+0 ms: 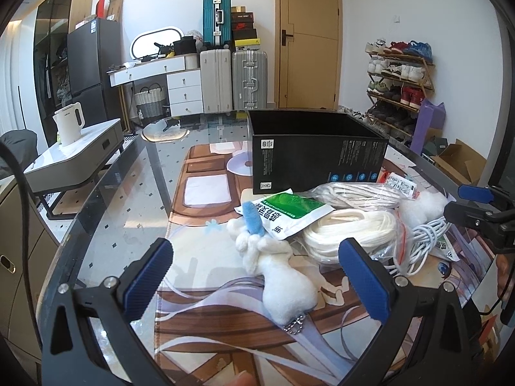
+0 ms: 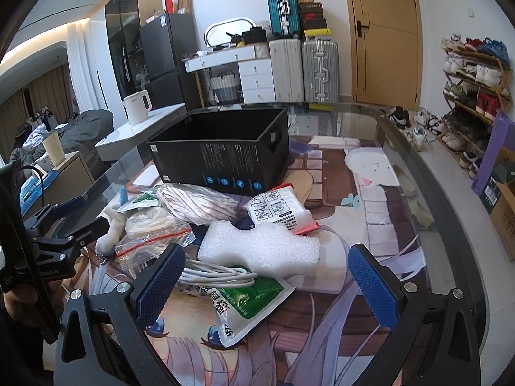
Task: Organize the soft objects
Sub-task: 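Close the left gripper on the white plush toy while the right gripper grasps the white foam block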
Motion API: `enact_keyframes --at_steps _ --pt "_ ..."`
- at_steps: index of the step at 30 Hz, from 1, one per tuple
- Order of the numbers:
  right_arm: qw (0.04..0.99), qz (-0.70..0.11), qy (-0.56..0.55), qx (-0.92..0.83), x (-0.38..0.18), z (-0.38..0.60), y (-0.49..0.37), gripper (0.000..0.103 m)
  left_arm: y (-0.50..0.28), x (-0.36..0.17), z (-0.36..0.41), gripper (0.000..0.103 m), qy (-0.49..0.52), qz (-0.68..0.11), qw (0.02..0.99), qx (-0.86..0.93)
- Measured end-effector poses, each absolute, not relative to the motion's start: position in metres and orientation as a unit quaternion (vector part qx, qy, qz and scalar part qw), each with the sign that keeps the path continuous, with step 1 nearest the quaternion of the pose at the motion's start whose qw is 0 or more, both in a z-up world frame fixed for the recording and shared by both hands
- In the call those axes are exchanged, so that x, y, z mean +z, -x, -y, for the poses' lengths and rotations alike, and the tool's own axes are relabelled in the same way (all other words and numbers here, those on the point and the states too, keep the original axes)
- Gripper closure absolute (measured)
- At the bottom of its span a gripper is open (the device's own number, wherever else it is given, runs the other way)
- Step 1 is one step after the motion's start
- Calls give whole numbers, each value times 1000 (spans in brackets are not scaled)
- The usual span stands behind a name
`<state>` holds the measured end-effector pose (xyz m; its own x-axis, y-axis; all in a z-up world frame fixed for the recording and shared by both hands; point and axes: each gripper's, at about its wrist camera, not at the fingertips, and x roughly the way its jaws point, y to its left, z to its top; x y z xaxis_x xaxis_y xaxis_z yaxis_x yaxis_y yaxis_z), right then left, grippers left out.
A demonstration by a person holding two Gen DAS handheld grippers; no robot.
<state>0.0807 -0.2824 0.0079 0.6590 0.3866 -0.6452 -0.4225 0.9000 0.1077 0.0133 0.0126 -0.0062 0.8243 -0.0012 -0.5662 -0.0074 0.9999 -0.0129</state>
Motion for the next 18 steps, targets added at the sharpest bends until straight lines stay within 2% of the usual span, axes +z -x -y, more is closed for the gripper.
enact_keyframes --at_steps 18 --pt "879 -421 38 222 -8 262 -112 0 -20 -13 -15 0 2 -324 946 -2"
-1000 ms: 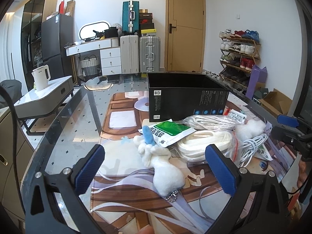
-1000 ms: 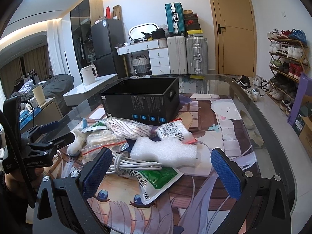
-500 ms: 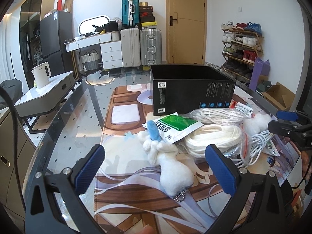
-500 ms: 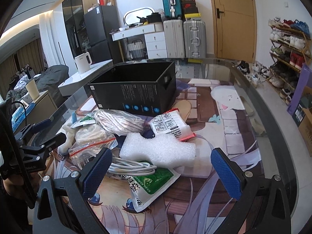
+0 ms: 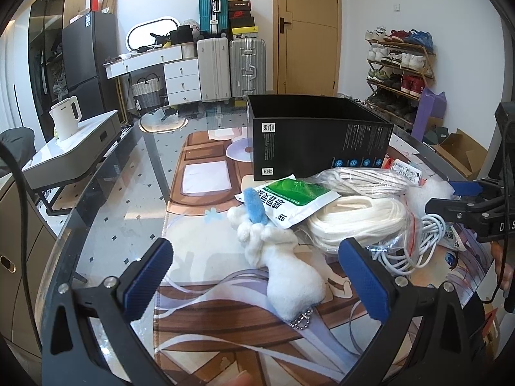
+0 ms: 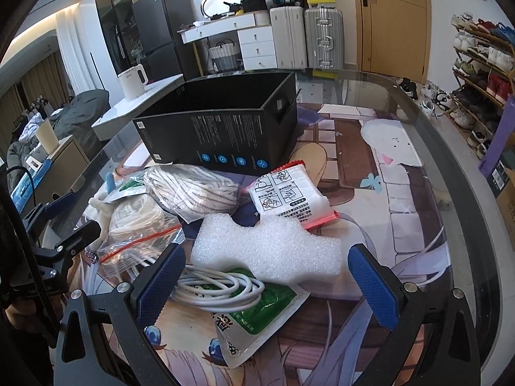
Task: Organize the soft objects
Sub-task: 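Close the left gripper on the white plush toy while the right gripper grasps the white foam block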
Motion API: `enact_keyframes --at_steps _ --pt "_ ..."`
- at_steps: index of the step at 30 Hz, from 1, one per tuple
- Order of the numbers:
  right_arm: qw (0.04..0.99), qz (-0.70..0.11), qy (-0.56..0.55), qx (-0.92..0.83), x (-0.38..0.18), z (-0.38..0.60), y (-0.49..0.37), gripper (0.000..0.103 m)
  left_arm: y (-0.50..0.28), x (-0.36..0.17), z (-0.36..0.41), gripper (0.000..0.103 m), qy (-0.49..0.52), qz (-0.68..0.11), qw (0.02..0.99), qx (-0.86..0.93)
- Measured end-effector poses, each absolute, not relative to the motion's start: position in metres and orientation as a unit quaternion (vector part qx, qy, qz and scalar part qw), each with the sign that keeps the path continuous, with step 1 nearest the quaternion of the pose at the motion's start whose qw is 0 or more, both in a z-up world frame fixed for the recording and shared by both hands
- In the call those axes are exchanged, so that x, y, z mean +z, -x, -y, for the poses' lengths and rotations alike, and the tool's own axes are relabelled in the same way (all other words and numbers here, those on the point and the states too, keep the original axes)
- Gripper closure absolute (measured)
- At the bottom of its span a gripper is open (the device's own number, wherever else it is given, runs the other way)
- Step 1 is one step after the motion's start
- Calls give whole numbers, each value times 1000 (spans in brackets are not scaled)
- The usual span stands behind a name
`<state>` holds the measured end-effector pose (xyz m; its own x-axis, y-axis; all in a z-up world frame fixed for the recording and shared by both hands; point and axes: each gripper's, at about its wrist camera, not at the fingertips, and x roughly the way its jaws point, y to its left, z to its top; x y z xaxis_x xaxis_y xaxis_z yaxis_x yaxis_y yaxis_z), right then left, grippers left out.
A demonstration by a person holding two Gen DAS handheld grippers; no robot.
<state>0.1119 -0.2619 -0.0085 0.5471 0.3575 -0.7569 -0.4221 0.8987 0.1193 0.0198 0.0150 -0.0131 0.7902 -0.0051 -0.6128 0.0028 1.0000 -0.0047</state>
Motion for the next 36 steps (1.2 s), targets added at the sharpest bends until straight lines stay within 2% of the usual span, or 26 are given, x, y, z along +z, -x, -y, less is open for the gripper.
enact_keyframes --at_steps 12,14,17,30,32,34,36 --pt "866 -454 46 204 -16 252 -128 0 -25 -18 -16 0 -1 -337 941 -1" --pt "867 -452 44 206 -16 253 -127 8 -25 -18 -17 0 -1 -340 940 1" --pt "868 -449 43 209 -15 255 -123 10 -26 -19 -18 0 4 -346 938 1" --pt "895 -397 21 203 8 281 -103 11 -26 -22 -24 1 24 -356 934 -11" --pt "895 -396 21 204 10 282 -101 11 -27 -23 -22 3 28 -358 933 -16" --pt "896 -393 21 206 12 282 -100 11 -28 -25 -22 19 30 -366 930 -28" --pt "896 -392 22 208 12 281 -98 11 -29 -28 -21 26 31 -371 927 -37"
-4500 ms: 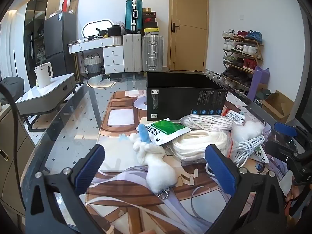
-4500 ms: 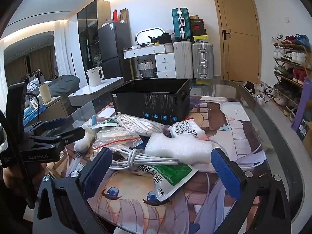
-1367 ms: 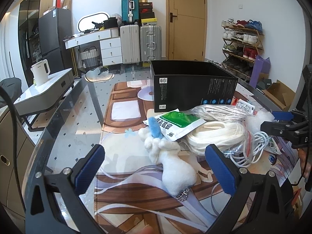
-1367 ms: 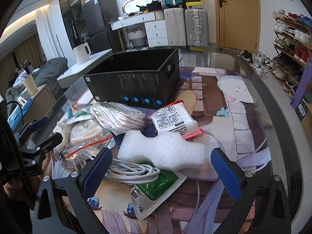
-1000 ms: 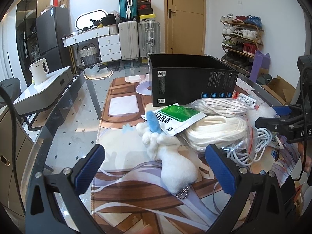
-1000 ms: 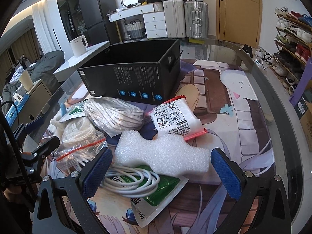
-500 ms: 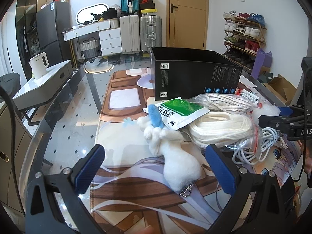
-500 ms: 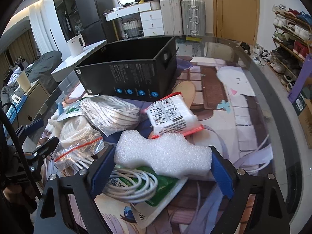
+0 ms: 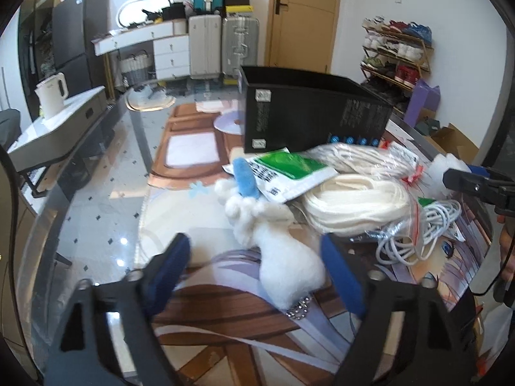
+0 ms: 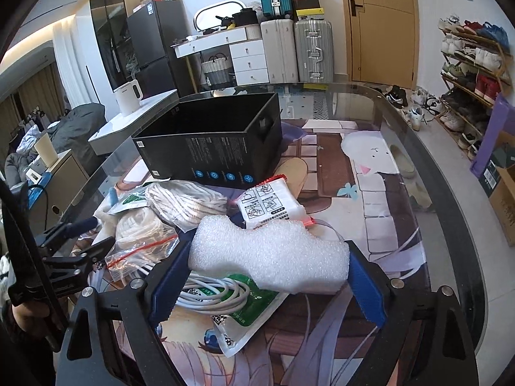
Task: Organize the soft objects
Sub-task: 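Close the left gripper on the white plush toy while the right gripper grasps the white foam block, then carry the plush toy and foam block over the black box with both grippers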
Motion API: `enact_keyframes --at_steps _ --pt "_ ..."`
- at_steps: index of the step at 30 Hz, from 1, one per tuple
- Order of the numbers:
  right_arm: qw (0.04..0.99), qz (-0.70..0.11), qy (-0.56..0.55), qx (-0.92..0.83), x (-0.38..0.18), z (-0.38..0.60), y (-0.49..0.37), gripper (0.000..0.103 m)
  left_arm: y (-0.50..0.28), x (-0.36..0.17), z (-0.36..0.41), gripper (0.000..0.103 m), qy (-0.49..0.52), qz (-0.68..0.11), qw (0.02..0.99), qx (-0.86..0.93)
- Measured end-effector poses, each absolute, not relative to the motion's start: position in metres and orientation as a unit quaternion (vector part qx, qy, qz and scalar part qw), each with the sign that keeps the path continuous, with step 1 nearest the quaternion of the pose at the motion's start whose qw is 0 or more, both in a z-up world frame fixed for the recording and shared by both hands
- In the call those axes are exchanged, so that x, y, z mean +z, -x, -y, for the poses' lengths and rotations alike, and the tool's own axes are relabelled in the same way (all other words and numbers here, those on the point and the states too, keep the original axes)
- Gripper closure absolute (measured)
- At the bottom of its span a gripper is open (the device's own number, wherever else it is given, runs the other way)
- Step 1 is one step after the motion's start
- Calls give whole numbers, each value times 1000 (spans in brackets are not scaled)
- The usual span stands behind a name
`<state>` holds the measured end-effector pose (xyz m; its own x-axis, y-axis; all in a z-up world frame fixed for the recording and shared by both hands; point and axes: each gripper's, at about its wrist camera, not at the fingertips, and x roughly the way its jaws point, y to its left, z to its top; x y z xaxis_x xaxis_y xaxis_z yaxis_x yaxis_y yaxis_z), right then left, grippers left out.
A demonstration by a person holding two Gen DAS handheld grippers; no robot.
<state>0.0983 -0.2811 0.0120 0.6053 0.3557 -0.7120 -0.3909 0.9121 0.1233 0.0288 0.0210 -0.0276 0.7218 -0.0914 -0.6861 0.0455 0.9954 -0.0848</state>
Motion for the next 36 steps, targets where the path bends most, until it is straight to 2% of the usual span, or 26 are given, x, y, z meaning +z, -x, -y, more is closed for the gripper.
enact_keyframes --at_steps 2,3,4,6,7,23,36 --pt "896 -391 23 210 13 280 -97 11 -27 -27 -20 40 32 -367 928 -47" --pt "896 -390 23 211 13 280 -96 11 -27 -26 -20 52 32 -366 929 -50" --pt "896 -389 24 212 14 279 -96 11 -26 -25 -19 60 33 -367 928 -54" --pt "897 -387 25 213 15 279 -94 11 -23 -25 -19 64 34 -368 927 -58" --pt "898 -384 25 214 17 279 -93 11 -22 -24 -19 72 35 -368 927 -61" --pt "907 -356 24 224 33 280 -75 11 11 0 -33 72 43 -326 943 -47" --pt "910 -321 23 260 60 264 -83 11 0 33 -38 72 50 -281 957 -56"
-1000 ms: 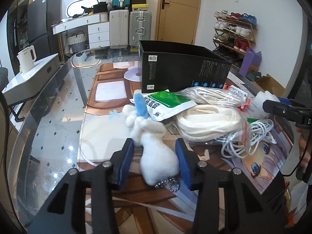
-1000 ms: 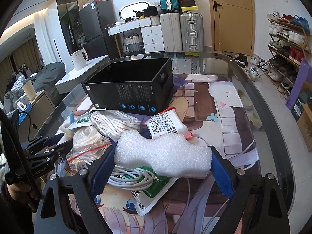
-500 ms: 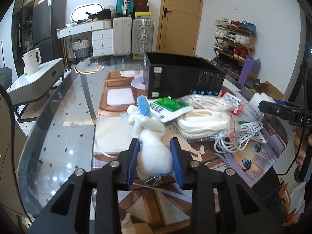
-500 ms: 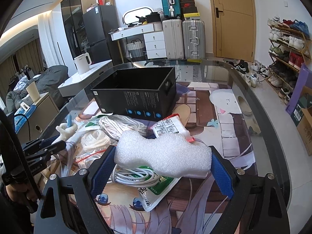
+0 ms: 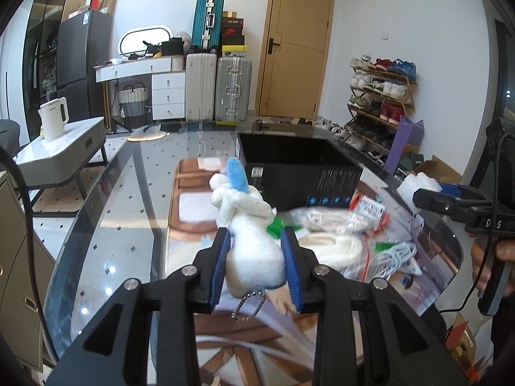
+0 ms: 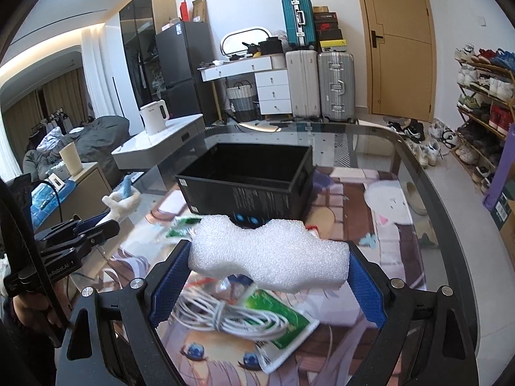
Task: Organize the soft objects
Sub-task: 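Carry the plush toy and foam block over the black box with both grippers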
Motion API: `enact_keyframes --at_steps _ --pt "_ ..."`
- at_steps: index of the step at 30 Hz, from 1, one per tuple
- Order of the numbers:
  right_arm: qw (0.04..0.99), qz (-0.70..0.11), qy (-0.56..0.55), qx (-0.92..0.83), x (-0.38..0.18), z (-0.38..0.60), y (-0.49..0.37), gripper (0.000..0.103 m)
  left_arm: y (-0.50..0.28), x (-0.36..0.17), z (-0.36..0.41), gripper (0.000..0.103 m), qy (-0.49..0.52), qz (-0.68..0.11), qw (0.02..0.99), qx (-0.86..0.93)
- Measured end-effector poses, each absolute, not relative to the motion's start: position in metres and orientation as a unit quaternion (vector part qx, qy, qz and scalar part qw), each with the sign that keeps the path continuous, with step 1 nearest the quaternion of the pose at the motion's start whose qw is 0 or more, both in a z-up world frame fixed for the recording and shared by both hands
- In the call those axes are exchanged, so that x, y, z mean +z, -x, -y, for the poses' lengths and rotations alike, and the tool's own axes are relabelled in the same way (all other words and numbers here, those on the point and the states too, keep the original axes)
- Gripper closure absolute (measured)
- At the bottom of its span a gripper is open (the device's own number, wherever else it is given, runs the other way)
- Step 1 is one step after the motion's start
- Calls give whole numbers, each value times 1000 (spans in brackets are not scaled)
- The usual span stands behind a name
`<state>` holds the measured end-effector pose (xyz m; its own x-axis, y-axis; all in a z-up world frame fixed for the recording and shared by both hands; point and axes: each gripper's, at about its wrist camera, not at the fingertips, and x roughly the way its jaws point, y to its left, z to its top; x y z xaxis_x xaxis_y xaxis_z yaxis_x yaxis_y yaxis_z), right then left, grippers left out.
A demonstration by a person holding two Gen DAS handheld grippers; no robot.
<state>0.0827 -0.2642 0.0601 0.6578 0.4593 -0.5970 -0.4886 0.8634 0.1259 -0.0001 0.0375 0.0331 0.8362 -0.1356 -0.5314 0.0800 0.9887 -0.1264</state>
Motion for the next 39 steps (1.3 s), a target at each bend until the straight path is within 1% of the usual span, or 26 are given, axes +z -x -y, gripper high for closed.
enact_keyframes --at_steps 8,18,30,39 --pt "912 -295 30 284 85 250 -98 11 -23 58 -37 72 52 -252 964 -66" --pt "909 -290 31 297 96 240 -131 11 -53 73 -28 72 36 -239 967 -79" --pt "899 -301 49 315 91 215 -168 11 -92 75 -27 72 35 -234 968 -86" --pt "890 -322 68 315 76 202 -198 11 -118 69 -24 72 33 -241 965 -95"
